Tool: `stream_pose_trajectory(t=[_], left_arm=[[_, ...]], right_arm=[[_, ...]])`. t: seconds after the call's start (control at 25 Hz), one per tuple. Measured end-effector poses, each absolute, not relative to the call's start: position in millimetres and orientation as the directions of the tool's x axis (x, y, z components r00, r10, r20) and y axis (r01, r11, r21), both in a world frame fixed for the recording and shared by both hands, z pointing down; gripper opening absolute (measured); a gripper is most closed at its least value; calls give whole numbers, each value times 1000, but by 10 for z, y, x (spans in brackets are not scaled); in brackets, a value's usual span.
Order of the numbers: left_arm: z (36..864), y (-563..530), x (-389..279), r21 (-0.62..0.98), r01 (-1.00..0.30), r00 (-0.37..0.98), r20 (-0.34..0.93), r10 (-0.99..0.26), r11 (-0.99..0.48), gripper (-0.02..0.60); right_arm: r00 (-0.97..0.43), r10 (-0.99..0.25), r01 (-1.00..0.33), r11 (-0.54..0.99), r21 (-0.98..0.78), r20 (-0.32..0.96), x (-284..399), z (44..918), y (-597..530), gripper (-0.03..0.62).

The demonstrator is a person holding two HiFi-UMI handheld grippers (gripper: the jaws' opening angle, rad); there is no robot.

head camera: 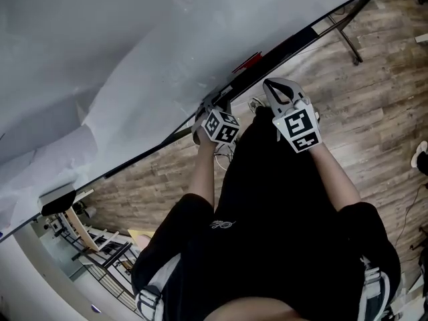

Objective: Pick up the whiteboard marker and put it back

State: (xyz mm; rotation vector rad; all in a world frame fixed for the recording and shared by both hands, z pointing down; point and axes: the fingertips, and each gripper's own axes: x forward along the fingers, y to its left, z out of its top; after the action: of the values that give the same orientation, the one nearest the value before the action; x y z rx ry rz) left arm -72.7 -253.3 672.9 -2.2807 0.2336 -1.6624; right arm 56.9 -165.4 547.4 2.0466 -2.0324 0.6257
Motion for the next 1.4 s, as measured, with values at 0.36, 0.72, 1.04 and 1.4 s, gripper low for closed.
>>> stream_pose_trajectory(t=[0.36, 0.72, 1.04, 1.4], left_arm=[[6806, -2556, -696, -375, 120, 282, 901, -330, -919, 72], [6742, -2482, -635, -313, 51, 322, 904, -281, -948, 71], [6309, -2331, -542, -280, -117, 462, 834, -302, -953, 71], [5632, -2105, -577, -168, -377, 646, 658, -388, -911, 69]], right_arm=[[-20, -893, -986, -56, -155, 450, 463, 5534, -1598, 3], [-16, -893, -988, -56, -147, 450, 509, 5507, -1481, 3], [-57, -908, -986, -13, -165, 415, 528, 5473, -1380, 3], [-170, -919, -964, 81, -252, 354, 327, 5375, -1363, 3]])
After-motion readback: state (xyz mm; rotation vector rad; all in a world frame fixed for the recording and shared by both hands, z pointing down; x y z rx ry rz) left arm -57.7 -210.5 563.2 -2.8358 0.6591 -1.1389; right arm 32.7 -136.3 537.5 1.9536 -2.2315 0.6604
